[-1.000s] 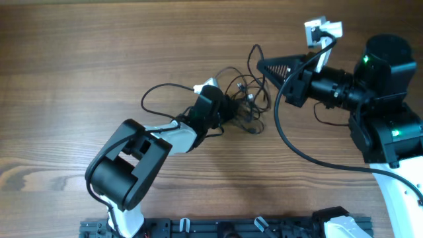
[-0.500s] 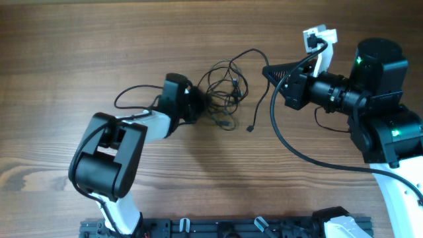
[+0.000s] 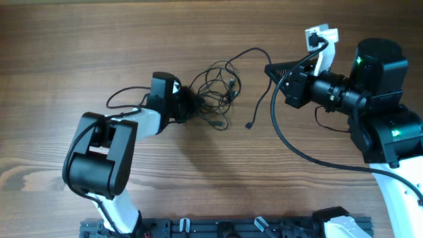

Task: Untangle cables

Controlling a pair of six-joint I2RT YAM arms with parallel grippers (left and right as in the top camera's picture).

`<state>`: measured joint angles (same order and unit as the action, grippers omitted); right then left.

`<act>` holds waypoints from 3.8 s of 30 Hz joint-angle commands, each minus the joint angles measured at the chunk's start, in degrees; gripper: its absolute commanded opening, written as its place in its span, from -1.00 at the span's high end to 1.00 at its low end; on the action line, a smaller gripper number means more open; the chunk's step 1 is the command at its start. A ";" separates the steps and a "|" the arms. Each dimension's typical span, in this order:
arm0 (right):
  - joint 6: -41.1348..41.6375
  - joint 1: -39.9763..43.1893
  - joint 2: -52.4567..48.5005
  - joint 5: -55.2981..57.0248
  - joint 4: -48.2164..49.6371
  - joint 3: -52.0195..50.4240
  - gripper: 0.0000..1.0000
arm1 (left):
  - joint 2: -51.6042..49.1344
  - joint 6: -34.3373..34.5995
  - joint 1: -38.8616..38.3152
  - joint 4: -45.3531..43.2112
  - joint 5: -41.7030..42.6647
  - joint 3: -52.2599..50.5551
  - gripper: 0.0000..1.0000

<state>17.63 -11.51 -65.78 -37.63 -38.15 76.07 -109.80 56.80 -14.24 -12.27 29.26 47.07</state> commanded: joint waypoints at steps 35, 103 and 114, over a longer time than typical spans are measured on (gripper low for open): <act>14.47 0.13 -14.93 54.03 -24.72 -0.02 0.14 | 1.29 -7.13 13.99 10.84 1.75 -0.13 0.03; 21.33 -5.18 -40.39 27.89 -2.14 -0.07 -0.57 | 3.02 -47.60 -16.72 31.08 -33.88 15.47 0.92; 18.47 -5.20 -54.84 25.62 22.21 -0.07 0.04 | 7.06 -47.39 -16.79 35.28 -33.86 15.47 0.92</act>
<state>36.49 -16.62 -118.45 -9.58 -18.24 75.90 -104.01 9.47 -31.03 22.79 -4.67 62.85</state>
